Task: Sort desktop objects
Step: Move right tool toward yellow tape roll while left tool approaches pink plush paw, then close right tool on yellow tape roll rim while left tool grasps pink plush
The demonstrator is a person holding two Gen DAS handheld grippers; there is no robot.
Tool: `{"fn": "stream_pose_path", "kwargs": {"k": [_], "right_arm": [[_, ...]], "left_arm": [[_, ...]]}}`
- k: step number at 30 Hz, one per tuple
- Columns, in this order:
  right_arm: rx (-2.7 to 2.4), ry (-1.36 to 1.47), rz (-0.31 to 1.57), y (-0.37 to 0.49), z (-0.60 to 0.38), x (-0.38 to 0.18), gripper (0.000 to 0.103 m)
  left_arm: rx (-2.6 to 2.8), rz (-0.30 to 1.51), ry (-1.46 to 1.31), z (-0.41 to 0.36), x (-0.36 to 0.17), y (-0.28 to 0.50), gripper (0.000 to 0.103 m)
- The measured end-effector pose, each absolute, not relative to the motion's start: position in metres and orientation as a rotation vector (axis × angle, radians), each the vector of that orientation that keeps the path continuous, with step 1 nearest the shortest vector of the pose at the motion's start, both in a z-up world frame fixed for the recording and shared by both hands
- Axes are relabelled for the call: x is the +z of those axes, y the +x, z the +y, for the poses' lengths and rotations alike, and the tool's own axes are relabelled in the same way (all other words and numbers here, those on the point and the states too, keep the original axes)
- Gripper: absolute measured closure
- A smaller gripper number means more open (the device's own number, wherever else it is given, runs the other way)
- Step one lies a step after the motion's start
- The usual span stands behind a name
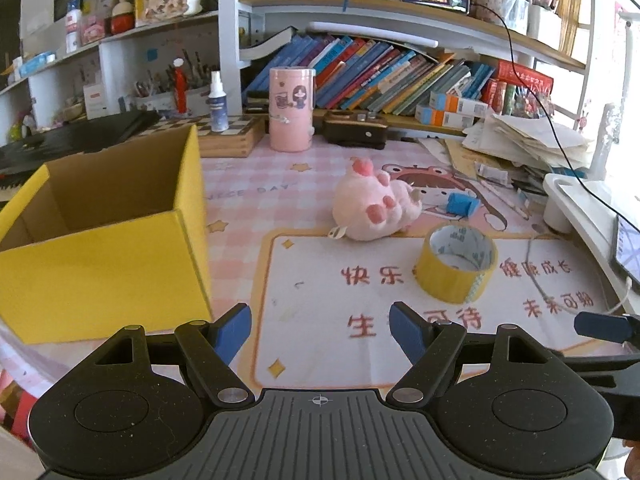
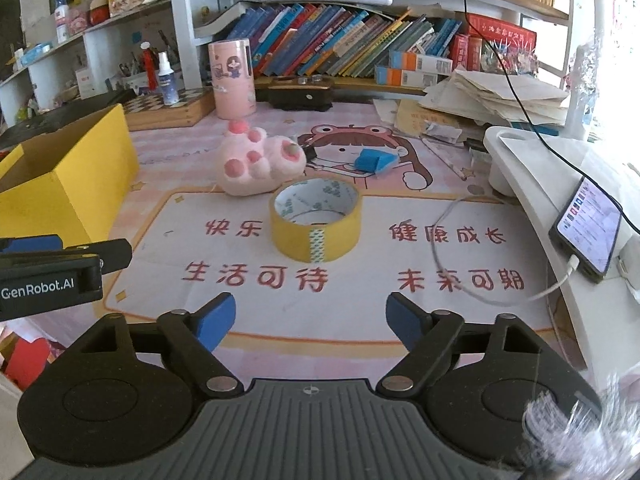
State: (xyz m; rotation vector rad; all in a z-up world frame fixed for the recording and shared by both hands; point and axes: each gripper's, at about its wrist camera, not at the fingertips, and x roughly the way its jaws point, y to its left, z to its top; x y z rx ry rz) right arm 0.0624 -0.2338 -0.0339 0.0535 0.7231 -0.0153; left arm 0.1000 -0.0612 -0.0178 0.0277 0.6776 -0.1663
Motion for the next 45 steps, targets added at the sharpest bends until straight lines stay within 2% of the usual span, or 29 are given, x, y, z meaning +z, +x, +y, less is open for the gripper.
{"fn": "stream_pose_path", "kwargs": {"k": [9, 21, 38, 41, 45], "right_arm": [[0.023, 0.029, 0.760, 0.100, -0.251, -0.040, 0.007], [0.138, -0.011, 0.807, 0.148, -0.265, -0.051, 0.000], [0.259, -0.086, 0.861, 0.216, -0.260, -0.073, 0.000], [0.278, -0.113, 0.838, 0.219, -0.262, -0.073, 0.012], [0.291, -0.102, 0.822, 0.220, -0.273, -0.070, 0.013]], "left_arm": [[-0.126, 0.685, 0.009, -0.079, -0.018, 0.129, 0.025], [-0.020, 0.704, 0.004, -0.095, -0.020, 0.153, 0.025], [0.088, 0.726, 0.001, -0.102, -0.020, 0.185, 0.023], [0.081, 0.723, -0.003, -0.107, -0.021, 0.192, 0.018], [0.044, 0.722, -0.009, -0.118, -0.021, 0.204, 0.018]]}}
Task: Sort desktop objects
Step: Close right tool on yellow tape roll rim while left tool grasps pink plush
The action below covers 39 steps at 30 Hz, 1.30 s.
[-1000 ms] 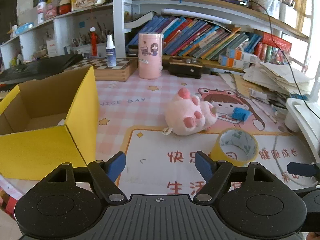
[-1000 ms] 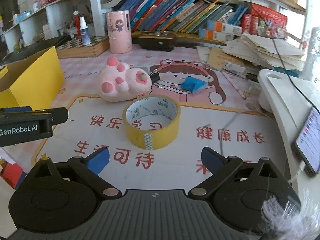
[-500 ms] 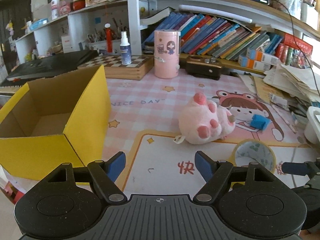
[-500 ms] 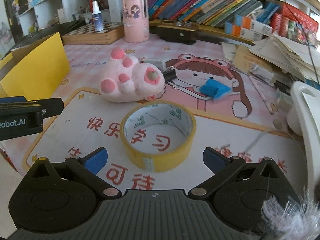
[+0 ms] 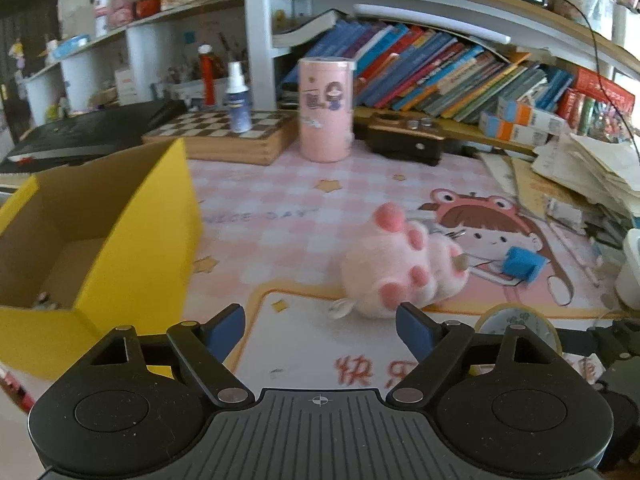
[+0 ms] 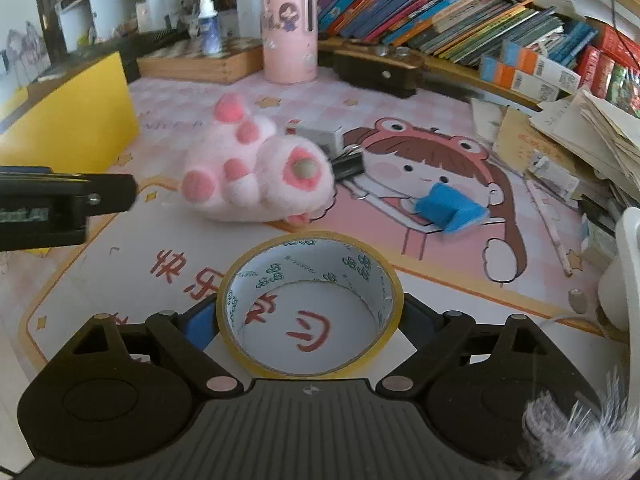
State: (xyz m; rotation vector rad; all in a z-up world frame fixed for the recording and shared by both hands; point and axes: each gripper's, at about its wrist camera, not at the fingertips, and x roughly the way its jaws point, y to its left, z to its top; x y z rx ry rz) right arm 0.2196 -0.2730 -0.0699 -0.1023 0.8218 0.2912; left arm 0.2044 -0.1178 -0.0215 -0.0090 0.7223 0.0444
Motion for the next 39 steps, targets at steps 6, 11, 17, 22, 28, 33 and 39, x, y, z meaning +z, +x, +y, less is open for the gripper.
{"fn": "stream_pose_path", "kwargs": {"k": [6, 11, 17, 22, 28, 33, 39], "right_arm": [[0.229, -0.067, 0.751, 0.218, -0.298, -0.056, 0.013], [0.174, -0.033, 0.736, 0.221, -0.318, -0.050, 0.013], [0.134, -0.012, 0.731, 0.226, -0.334, -0.049, 0.013], [0.118, -0.008, 0.740, 0.231, -0.338, -0.051, 0.013], [0.110, -0.008, 0.741, 0.231, -0.341, -0.051, 0.013], [0.099, -0.002, 0.742, 0.230, -0.344, -0.051, 0.013], [0.102, 0.000, 0.734, 0.228, -0.343, -0.049, 0.013]], "left_arm": [[-0.011, 0.728, -0.036, -0.134, -0.026, 0.228, 0.017], [-0.017, 0.751, -0.104, -0.136, -0.033, 0.254, 0.016], [-0.014, 0.794, -0.195, -0.126, -0.046, 0.280, 0.016], [-0.046, 0.810, -0.302, -0.120, -0.056, 0.293, 0.016], [-0.081, 0.817, -0.339, -0.126, -0.061, 0.297, 0.017], [-0.120, 0.804, -0.318, -0.132, -0.058, 0.294, 0.036], [-0.131, 0.786, -0.253, -0.137, -0.049, 0.283, 0.044]]}}
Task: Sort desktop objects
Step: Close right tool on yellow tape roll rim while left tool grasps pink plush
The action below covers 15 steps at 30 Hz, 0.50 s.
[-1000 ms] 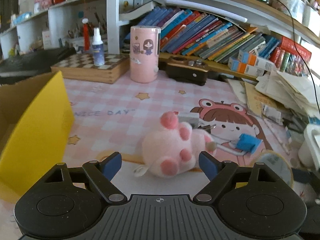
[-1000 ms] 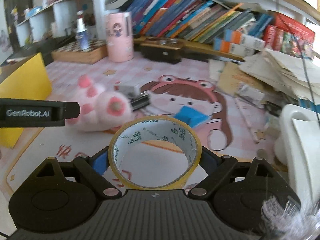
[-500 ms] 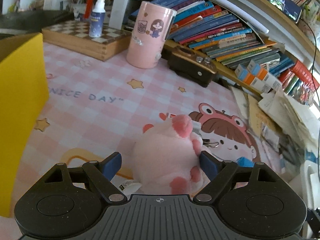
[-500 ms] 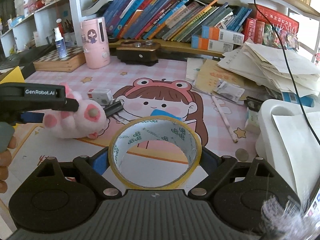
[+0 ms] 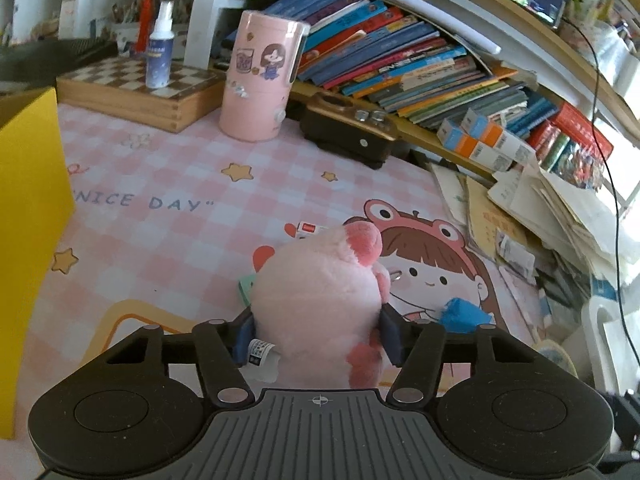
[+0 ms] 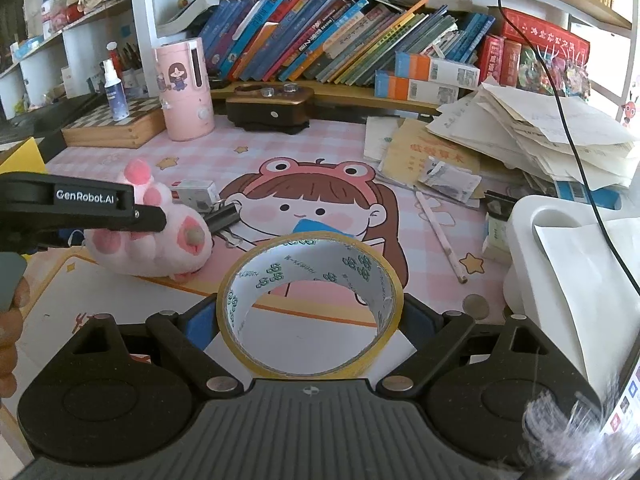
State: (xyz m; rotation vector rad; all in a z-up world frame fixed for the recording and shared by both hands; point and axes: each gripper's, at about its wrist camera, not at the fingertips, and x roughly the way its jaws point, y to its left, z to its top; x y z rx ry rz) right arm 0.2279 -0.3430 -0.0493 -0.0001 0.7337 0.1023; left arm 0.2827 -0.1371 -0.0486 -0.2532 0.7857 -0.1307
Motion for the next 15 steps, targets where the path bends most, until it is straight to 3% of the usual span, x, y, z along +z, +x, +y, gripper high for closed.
{"fn": "stream_pose_path", "kwargs": {"k": [15], "right_arm": [[0.201, -0.028, 0.718, 0.211, -0.321, -0.042, 0.013]], "left_arm": [[-0.120, 0.690, -0.175, -0.134, -0.021, 0.224, 0.044]]}}
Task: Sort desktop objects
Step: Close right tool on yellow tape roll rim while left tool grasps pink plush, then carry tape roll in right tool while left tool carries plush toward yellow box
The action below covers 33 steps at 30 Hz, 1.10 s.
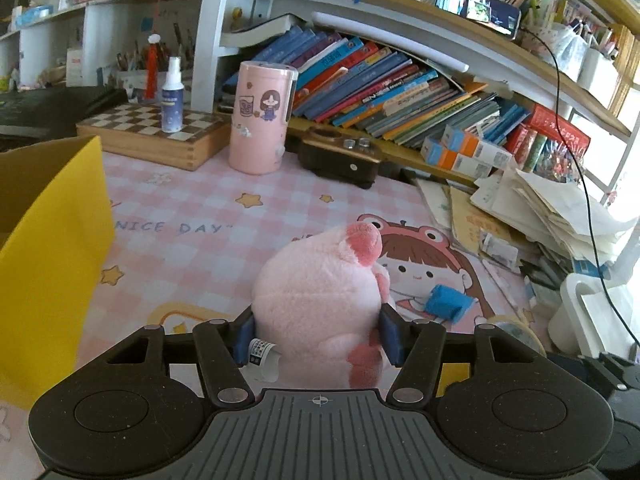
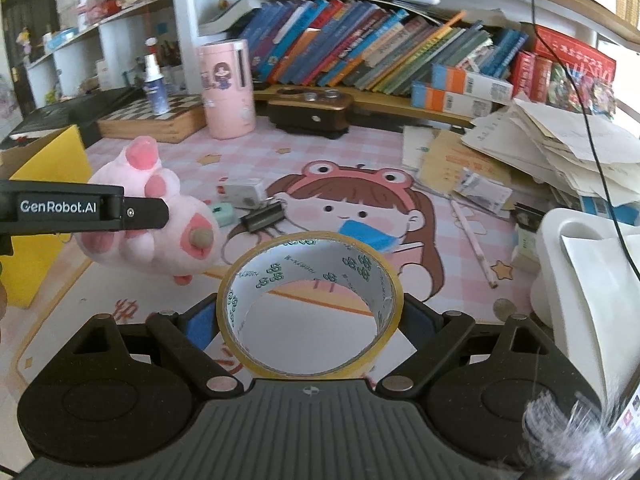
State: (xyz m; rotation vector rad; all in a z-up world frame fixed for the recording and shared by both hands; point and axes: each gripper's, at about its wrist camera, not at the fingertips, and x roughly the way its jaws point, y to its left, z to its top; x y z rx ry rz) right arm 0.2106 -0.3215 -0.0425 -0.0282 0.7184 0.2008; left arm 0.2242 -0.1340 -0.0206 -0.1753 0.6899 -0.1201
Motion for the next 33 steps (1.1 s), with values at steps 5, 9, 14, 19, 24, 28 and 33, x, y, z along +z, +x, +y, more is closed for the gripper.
{"fn": "stream_pose_path", "kwargs": {"k": [5, 9, 14, 19, 24, 28, 33], "right_arm": [[0.245, -0.049, 0.715, 0.200, -0.309, -0.040, 0.013], [0.277, -0.065, 0.710, 0.192, -0.299, -0.038, 0.013], [0.313, -0.088, 0.702, 0.181, -0.285, -0.035, 0.013], [0.337, -0.100, 0.699, 0.169, -0.270, -0.033, 0.013], [0.339, -0.105, 0.691, 0.154, -0.255, -0.029, 0.013], [0.335, -0.107, 0.686, 0.138, -0.241, -0.027, 0.013], [0.329, -0.105, 0.697, 0.116, -0.220, -0.025, 0.013]], "left_arm": [[-0.097, 0.687, -0.185, -0.126, -0.021, 0.205, 0.044], [-0.080, 0.680, -0.194, -0.118, -0.019, 0.189, 0.044], [-0.053, 0.673, -0.205, -0.105, -0.019, 0.169, 0.044], [-0.030, 0.665, -0.216, -0.089, -0.017, 0.152, 0.044], [-0.028, 0.652, -0.220, -0.073, -0.015, 0.134, 0.044], [-0.032, 0.646, -0.221, -0.059, -0.012, 0.120, 0.044], [-0.032, 0.656, -0.213, -0.038, -0.011, 0.098, 0.044]]}}
